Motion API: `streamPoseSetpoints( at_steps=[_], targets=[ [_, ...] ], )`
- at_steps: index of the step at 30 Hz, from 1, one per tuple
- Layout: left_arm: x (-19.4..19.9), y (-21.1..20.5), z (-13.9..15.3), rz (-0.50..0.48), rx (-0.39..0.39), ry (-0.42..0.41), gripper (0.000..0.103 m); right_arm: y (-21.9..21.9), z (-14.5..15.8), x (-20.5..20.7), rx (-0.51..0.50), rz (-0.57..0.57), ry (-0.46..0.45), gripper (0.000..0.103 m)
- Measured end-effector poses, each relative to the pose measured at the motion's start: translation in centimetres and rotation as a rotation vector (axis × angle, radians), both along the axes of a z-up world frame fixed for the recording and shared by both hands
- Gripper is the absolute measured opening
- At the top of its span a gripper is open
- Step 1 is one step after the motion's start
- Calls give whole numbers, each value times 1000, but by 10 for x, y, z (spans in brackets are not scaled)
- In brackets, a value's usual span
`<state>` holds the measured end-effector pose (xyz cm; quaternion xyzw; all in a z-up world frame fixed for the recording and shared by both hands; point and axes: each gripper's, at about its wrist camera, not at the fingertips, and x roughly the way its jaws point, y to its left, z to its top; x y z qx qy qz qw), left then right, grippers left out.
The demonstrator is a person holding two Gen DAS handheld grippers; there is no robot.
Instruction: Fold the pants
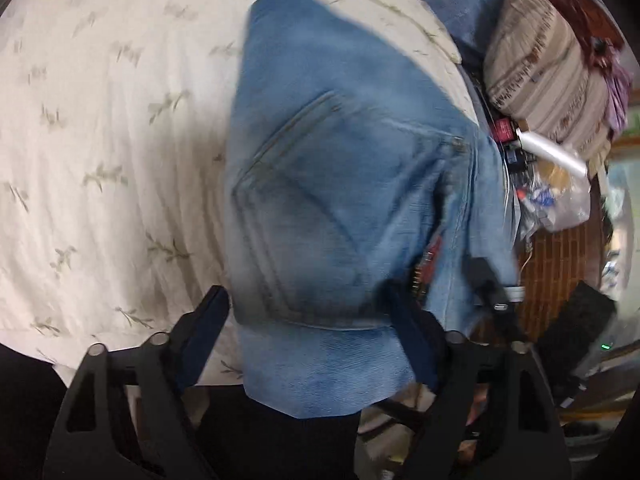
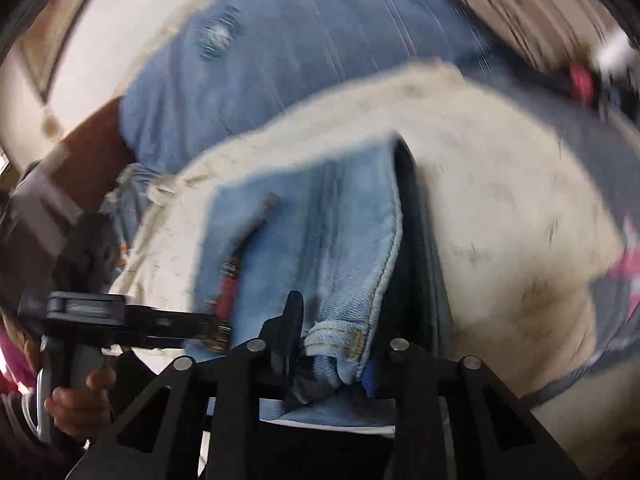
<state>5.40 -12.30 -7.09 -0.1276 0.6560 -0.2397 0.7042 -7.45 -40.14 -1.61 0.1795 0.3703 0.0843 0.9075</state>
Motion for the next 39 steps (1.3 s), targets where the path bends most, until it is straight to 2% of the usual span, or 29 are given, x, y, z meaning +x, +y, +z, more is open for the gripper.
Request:
streamPoseSetpoints(
  at_steps=[2, 3, 4, 6, 8, 10, 13, 15, 17, 18, 21, 23, 24, 25, 27, 28, 30, 31, 33, 36, 38, 39],
  targets=[
    [0, -4, 1, -7, 16, -18, 79, -6, -1, 0, -15, -17, 8, 23],
    [0, -5, -2, -2, 24, -20, 80, -9, -12, 4, -46, -37, 49, 17],
    [0, -6, -6, 2, 21, -15, 81, -10, -24, 9, -63, -39, 91, 17],
    [-1, -8, -14, 2, 12, 7, 82, -12, -47, 15, -43, -44, 156, 19],
    [-2, -6, -11, 6, 10, 7, 82, -15, -43, 15, -9, -56, 147, 20],
    [1, -5, -2, -8, 24, -10, 80, -18, -32, 17, 22, -58, 135, 28],
    [11, 6, 22, 25, 5, -77, 79, -29, -16, 26, 65, -73, 100, 31],
    [24, 12, 33, 60, 2, -103, 79, -42, -8, 34, 100, -98, 78, 41],
    [39, 15, 37, 90, -1, -99, 79, -51, -4, 51, 152, -121, 64, 49],
    [47, 14, 35, 104, 3, -88, 80, -49, -6, 64, 168, -115, 78, 58],
    [67, 9, 21, 120, 5, -15, 80, -44, -16, 97, 172, -95, 137, 64],
    [74, 0, 10, 118, 11, 29, 80, -38, -24, 114, 161, -90, 168, 63],
    [74, -6, 7, 109, 12, 43, 79, -33, -20, 118, 162, -49, 141, 45],
    [73, -11, 9, 97, 8, 47, 80, -27, -14, 118, 157, -1, 115, 3],
    [71, -22, 14, 75, 38, 14, 80, -20, 0, 114, 62, 13, 55, 5],
    [72, -26, 13, 69, 51, 7, 80, -20, 0, 113, 41, 13, 54, 5],
    [80, -30, 7, 75, 65, 26, 80, -30, -17, 118, 37, -21, 113, 6],
    [84, -30, 5, 87, 56, 44, 80, -35, -29, 120, 51, -32, 146, 10],
    [85, -25, 7, 109, 35, 65, 80, -45, -38, 114, 144, -55, 144, 10],
    [75, -12, 25, 106, 40, 3, 77, -49, -25, 98, 200, -59, 120, 23],
    [62, 1, 38, 92, 1, -26, 77, -51, -18, 83, 259, -29, 102, 28],
    [53, 5, 42, 80, -21, -31, 77, -51, -16, 73, 276, -15, 94, 39]
  ],
)
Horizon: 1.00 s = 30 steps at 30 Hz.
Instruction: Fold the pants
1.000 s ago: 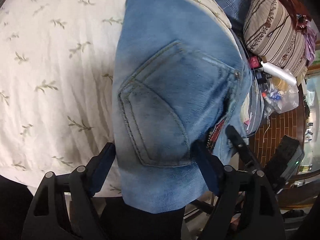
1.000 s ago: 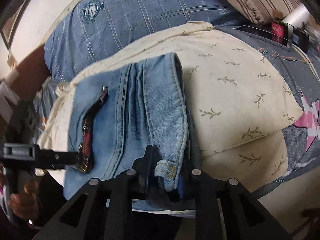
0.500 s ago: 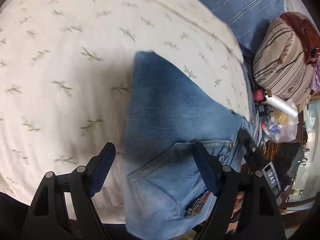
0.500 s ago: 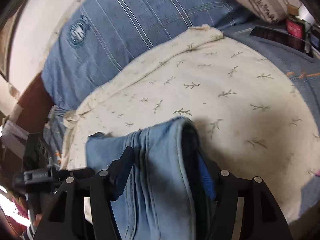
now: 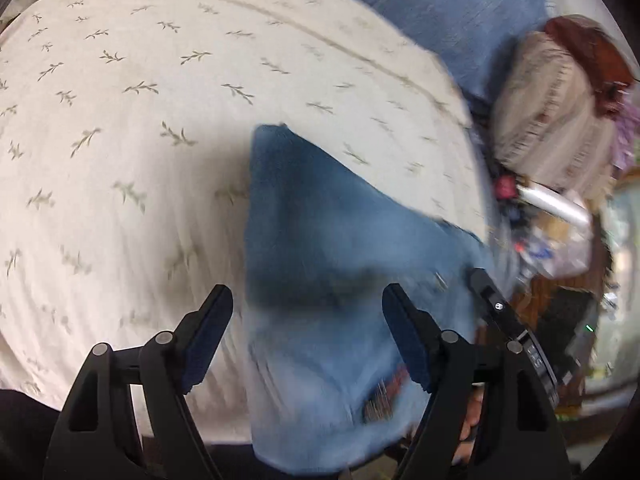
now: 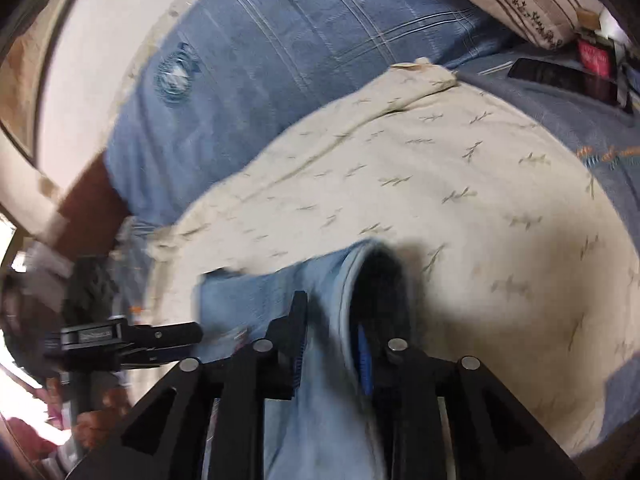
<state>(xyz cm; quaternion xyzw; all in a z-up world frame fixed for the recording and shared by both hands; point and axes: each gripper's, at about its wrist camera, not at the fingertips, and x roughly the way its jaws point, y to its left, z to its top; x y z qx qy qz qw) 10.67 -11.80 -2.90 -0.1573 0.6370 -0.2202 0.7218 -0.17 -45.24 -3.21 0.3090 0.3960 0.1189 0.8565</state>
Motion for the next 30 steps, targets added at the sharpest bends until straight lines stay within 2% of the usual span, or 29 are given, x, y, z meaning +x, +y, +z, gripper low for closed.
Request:
streamPoseSetpoints(
  at_steps=[1, 2, 4, 5, 6, 8, 10, 12, 13, 15, 16, 20, 22, 23, 24, 28, 30],
  targets=[
    [-9, 4, 2, -11, -10, -1, 78, 1, -1, -7, 1, 6, 3, 55],
    [-19, 5, 3, -34, -22, -6, 78, 3, -4, -12, -10, 9, 17, 59],
    [-42, -1, -6, -76, -13, -11, 79, 14, -16, -20, -64, 31, 55, 58],
    [-50, -7, -15, -98, 10, -1, 79, 23, -25, -22, -131, 49, 78, 55],
    [-55, -13, -25, -121, 37, 17, 80, 28, -29, -21, -179, 55, 97, 46],
    [-57, -16, -36, -108, 62, 37, 81, 35, -26, -22, -225, 52, 103, 46],
    [-50, -10, -30, -89, 26, 68, 81, 29, -13, -21, -190, 44, 77, 50],
    [-44, -2, -15, -72, 15, 35, 80, 13, -2, -17, -117, -1, 35, 52],
    [-41, 3, -4, -50, 8, -2, 80, 4, -1, -15, -75, -21, 29, 62],
    [-32, 12, 8, -19, -22, -31, 82, -13, -5, -6, 20, -54, 36, 73],
    [-29, 14, 9, -13, -40, -22, 84, -19, -12, 1, 59, -60, 47, 74],
    [-18, 6, -20, -43, -97, 117, 84, -17, -55, 28, 189, -8, 159, 78],
    [-20, -4, -41, -70, -71, 174, 87, -13, -54, 24, 281, 41, 93, 89],
    [-24, -10, -46, -79, -65, 171, 88, -11, -57, 25, 370, 94, 93, 91],
    [-27, -13, -46, -88, -76, 169, 92, -12, -56, 26, 392, 104, 84, 92],
    [-30, -21, -43, -110, -74, 164, 94, -8, -57, 30, 363, 146, 98, 92],
    [-27, -28, -43, -118, -76, 164, 94, 4, -54, 35, 221, 160, 130, 92]
  ],
)
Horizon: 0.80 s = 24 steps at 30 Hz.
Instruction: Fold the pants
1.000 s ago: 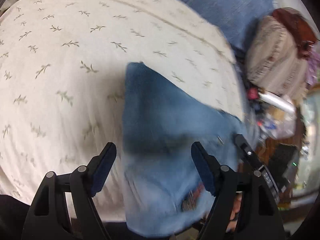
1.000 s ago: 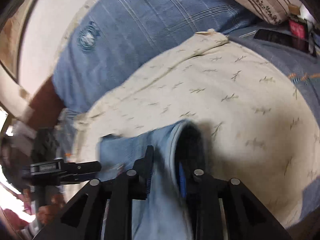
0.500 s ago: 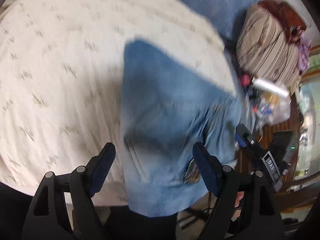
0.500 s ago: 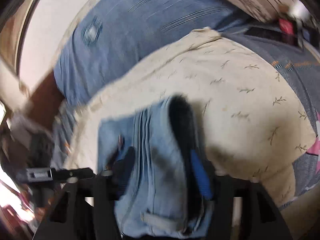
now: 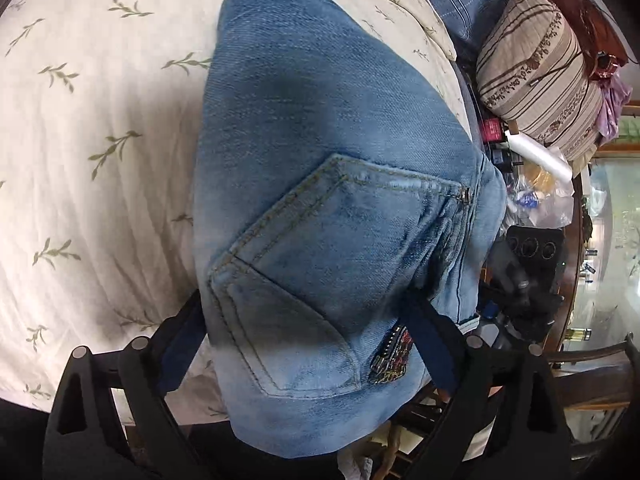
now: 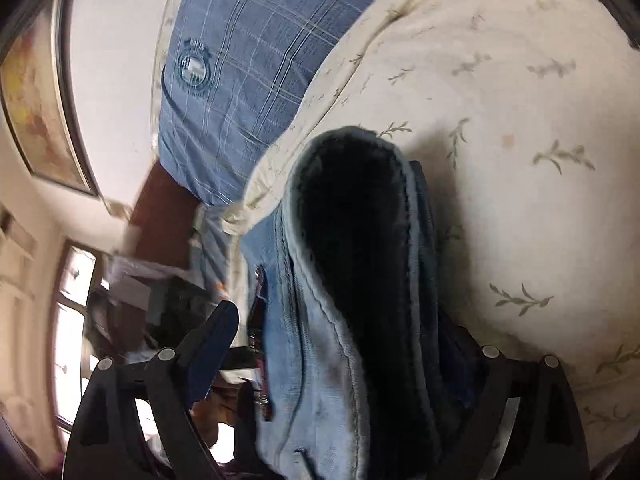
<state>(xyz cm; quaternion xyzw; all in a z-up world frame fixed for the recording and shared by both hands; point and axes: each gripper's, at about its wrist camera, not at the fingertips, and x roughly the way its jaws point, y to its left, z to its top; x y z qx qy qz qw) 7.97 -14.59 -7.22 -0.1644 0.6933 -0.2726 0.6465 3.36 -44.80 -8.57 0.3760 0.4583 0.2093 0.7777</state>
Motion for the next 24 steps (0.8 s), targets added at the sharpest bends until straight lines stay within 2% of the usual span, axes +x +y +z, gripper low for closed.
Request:
streamPoseSetpoints(
  at_steps=[3, 4, 5, 7, 9, 11, 15, 19, 24],
  targets=[
    [0, -5, 2, -6, 22, -29, 92, 26, 12, 4, -200, 17, -21, 89],
    [-3, -6, 6, -11, 42, -58, 82, 35, 18, 3, -279, 23, -25, 83],
    [-6, -4, 11, -22, 53, -83, 77, 42, 23, 1, -325, 28, -27, 79],
    [-18, 0, 21, -47, 78, -152, 64, 44, 34, -6, -338, 26, -30, 53],
    [-29, 0, 33, -81, 90, -220, 54, 47, 44, -12, -343, 14, -31, 43],
    [-39, -2, 44, -116, 83, -275, 46, 53, 52, -19, -376, 2, -33, 42],
    [-50, 9, 53, -123, 82, -328, 43, 67, 67, -32, -382, -37, -52, 40],
    [-39, 27, 63, -79, 51, -323, 42, 83, 82, -33, -341, -39, -75, 39],
    [-16, 79, 87, 38, 37, -376, 42, 129, 102, 2, -321, 21, -120, 39]
  ],
)
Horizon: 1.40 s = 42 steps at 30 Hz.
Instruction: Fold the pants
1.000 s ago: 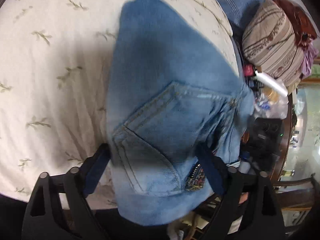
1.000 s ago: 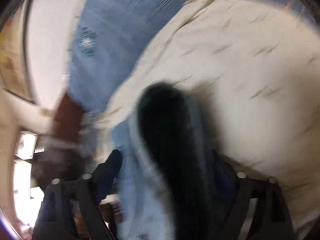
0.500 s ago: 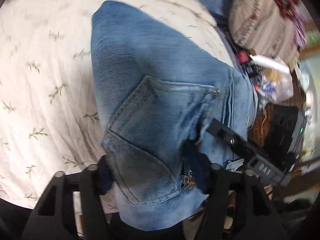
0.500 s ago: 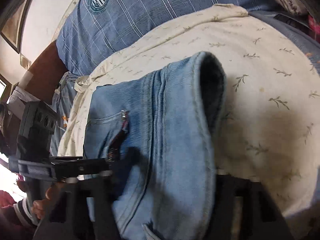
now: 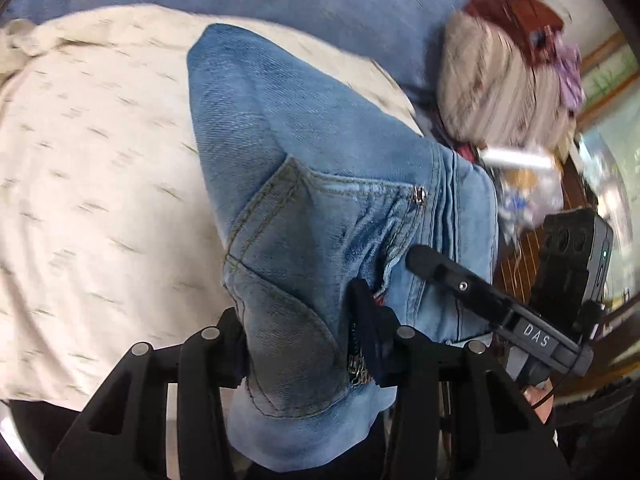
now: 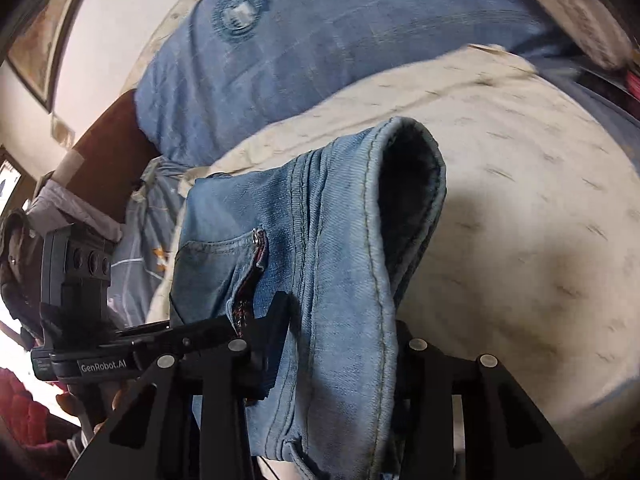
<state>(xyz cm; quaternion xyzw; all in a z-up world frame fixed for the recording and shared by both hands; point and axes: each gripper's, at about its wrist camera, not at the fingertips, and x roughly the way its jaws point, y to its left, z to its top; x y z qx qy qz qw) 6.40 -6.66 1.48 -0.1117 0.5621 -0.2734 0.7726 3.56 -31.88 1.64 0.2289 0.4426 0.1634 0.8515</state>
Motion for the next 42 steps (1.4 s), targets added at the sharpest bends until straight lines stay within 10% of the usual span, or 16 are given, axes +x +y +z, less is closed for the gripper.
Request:
streamPoseSetpoints(
  at_steps=[8, 14, 16, 20, 42],
  targets=[
    [67, 102, 18, 259, -28, -57, 47, 92, 22, 82, 49, 107, -126, 39],
    [119, 130, -48, 406, 228, -5, 64, 153, -62, 142, -322, 127, 39, 48],
    [126, 145, -75, 440, 157, 50, 77, 149, -72, 140, -267, 99, -14, 64],
    [129, 155, -84, 471, 35, 71, 80, 148, -71, 141, -247, 96, -11, 66],
    [-39, 89, -23, 456, 520, -403, 83, 138, -30, -26, -441, -46, 4, 102]
  ],
)
